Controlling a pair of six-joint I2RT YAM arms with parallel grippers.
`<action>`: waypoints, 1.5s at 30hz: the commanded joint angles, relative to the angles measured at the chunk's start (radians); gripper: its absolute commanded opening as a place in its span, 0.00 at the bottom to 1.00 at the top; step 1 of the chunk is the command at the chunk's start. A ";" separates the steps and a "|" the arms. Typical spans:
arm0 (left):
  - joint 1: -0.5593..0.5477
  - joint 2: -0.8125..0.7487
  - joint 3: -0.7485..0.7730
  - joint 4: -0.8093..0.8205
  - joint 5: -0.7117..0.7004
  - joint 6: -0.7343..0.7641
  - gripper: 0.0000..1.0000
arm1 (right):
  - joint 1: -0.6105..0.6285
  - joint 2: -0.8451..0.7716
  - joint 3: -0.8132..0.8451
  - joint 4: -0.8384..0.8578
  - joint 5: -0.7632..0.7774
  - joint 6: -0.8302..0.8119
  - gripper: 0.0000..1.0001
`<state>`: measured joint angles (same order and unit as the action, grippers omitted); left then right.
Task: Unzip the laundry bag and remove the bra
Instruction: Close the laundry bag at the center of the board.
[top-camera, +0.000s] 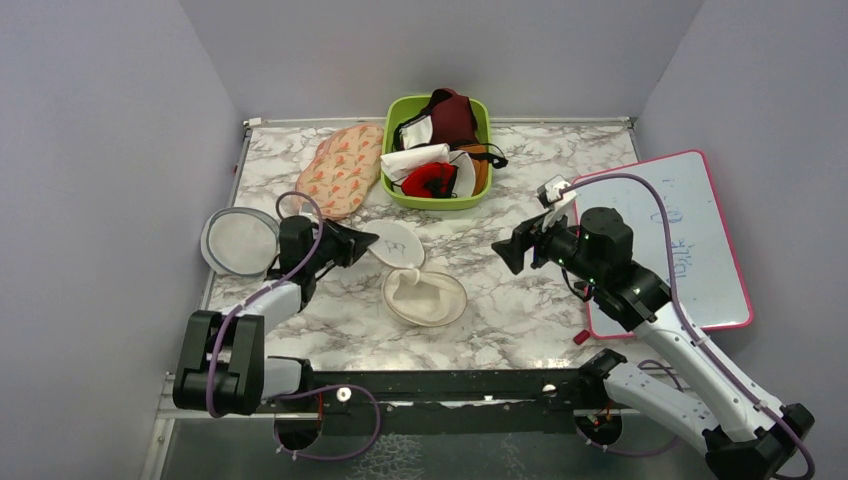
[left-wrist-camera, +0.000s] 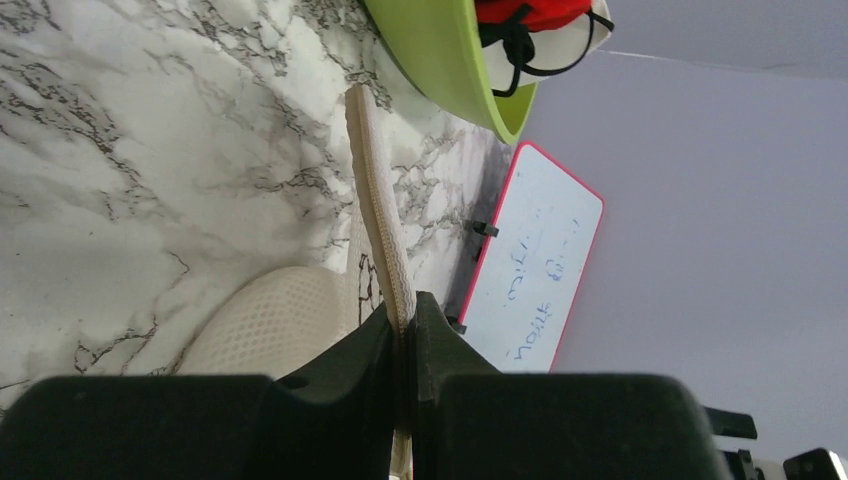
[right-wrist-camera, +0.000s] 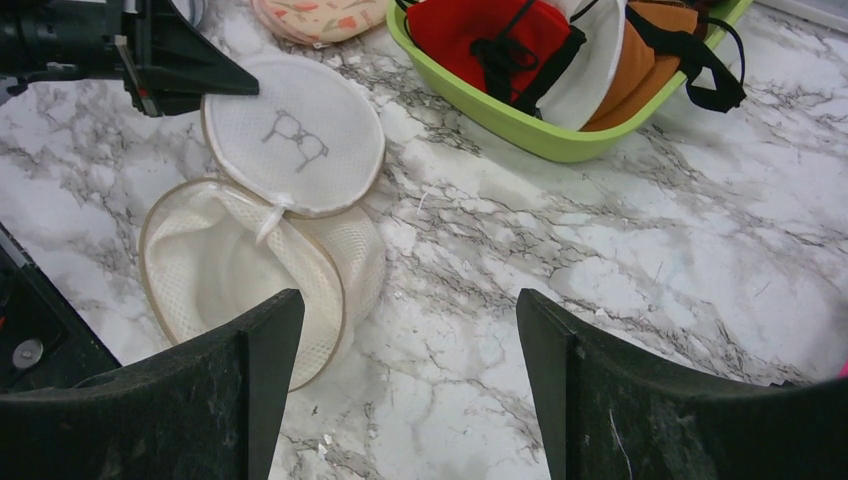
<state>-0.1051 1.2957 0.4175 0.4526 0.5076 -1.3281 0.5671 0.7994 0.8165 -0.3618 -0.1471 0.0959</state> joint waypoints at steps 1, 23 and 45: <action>0.016 -0.115 -0.025 0.064 0.055 0.111 0.00 | -0.006 0.009 0.003 -0.012 0.020 -0.013 0.77; -0.082 -0.463 -0.002 0.104 0.152 1.030 0.00 | -0.004 0.353 -0.148 0.302 -0.554 0.370 0.76; -0.301 -0.556 -0.067 0.091 0.258 1.679 0.00 | -0.023 0.676 -0.034 0.352 -0.464 0.302 0.01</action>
<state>-0.3882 0.7258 0.3542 0.5293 0.7136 0.2188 0.5777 1.4849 0.6857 0.1276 -0.7101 0.5369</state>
